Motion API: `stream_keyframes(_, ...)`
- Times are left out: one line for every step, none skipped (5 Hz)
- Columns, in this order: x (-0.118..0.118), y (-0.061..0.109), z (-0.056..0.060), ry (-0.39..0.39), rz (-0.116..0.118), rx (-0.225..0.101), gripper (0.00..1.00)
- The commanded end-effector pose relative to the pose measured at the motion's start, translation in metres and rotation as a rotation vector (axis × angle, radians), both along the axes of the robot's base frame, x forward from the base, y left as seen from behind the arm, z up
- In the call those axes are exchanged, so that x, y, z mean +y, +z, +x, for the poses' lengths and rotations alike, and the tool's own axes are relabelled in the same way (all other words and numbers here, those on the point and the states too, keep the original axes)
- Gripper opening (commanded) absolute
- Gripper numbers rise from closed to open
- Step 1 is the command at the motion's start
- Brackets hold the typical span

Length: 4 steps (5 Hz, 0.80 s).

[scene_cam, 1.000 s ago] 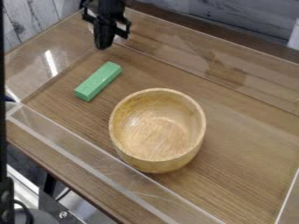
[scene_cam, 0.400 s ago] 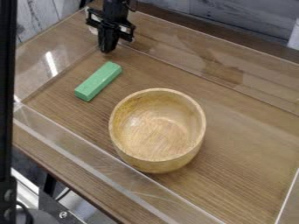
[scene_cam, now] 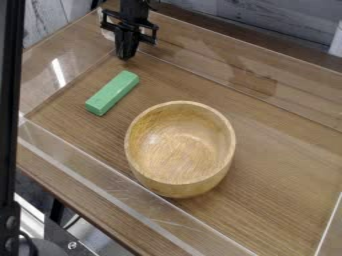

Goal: Remove the green block from inside the brown bowl and put it on the table

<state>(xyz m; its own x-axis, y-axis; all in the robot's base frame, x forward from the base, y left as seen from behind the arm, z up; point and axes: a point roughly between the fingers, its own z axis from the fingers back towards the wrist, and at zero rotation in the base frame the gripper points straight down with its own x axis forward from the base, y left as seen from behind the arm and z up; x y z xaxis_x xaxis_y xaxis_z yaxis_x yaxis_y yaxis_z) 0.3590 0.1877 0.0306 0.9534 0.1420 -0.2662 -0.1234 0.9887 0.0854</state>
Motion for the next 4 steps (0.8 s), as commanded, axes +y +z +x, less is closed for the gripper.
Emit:
stream_keyframes(0.002,0.029,0.005,0.033,0.037,-0.100,0.00)
stream_keyframes(-0.003,0.032,0.001,0.061,0.046,-0.119,0.00)
stream_keyframes(-0.007,0.035,-0.003,0.091,0.053,-0.136,0.00)
stream_keyframes(-0.008,0.033,-0.009,0.119,0.032,-0.148,1.00)
